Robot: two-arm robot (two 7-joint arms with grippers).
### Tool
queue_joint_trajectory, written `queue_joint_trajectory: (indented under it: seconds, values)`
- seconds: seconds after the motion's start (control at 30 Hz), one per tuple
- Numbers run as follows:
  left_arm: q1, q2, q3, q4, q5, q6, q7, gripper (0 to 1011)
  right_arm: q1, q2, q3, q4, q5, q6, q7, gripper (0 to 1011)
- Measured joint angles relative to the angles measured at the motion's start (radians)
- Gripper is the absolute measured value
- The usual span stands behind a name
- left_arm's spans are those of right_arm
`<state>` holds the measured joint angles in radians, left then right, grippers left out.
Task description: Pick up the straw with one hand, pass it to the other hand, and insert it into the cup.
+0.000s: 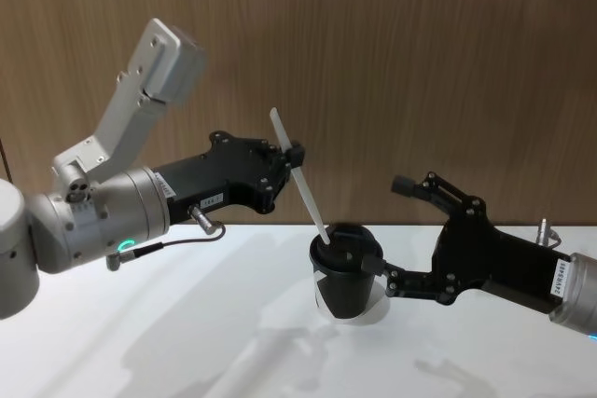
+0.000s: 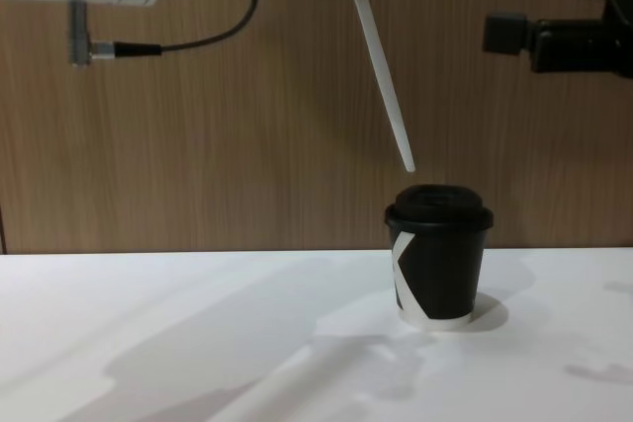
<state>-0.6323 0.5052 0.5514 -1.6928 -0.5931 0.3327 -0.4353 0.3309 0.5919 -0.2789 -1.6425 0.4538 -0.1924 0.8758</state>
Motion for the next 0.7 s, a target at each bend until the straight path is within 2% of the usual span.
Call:
queue_joint_trajectory:
  seconds: [0.7]
  values:
    - [-0.025,-0.043,0.026,0.057,0.031,0.006,-0.002,8,0.000,0.000,0.000,0.000,0.000,0.000,0.000,1001]
